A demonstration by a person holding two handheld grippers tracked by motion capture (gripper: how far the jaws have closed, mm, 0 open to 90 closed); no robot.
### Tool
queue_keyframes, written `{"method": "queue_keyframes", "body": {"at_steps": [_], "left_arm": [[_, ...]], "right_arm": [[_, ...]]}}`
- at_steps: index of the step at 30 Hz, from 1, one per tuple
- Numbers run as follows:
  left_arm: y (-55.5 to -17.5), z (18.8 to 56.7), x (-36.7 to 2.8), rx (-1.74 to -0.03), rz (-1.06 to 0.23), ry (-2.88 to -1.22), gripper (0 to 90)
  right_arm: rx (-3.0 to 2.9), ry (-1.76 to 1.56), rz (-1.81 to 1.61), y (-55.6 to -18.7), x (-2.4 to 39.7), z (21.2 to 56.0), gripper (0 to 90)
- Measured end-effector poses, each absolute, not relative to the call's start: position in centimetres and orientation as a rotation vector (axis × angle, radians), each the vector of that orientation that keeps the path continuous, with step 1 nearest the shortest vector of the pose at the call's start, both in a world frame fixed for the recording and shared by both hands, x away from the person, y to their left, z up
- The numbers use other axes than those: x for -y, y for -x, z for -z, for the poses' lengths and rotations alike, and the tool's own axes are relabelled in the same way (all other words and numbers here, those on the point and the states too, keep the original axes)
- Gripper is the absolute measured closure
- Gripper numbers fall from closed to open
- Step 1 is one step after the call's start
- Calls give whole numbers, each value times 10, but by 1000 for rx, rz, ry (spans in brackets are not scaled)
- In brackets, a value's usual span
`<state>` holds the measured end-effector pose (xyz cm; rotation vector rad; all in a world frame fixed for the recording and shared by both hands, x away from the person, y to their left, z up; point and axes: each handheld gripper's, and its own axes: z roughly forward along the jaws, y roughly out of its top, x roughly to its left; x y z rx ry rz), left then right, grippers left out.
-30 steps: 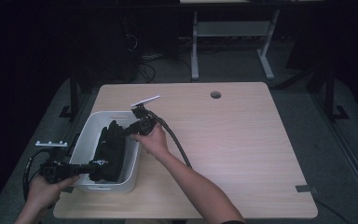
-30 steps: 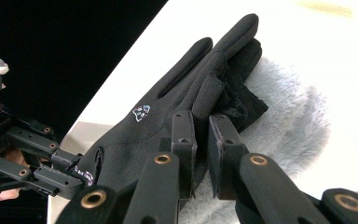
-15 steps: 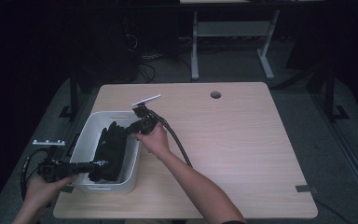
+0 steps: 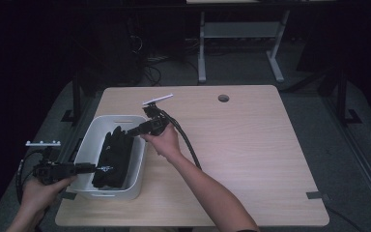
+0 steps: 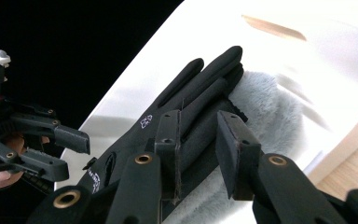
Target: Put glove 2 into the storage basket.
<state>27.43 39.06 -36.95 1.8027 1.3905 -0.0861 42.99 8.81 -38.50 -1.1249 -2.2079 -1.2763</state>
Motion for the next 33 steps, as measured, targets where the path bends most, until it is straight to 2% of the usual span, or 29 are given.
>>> {"method": "queue_keyframes", "body": {"at_steps": [23,33], "left_arm": [[-280,338,-364,-1282,51,-1801,538],[-285,323,-322,-1168,62,-1844,505]], "right_arm": [[2188,1118,1363,-425,-48,362,615],[2177,1149,1425,-422,-9,348,573]]}}
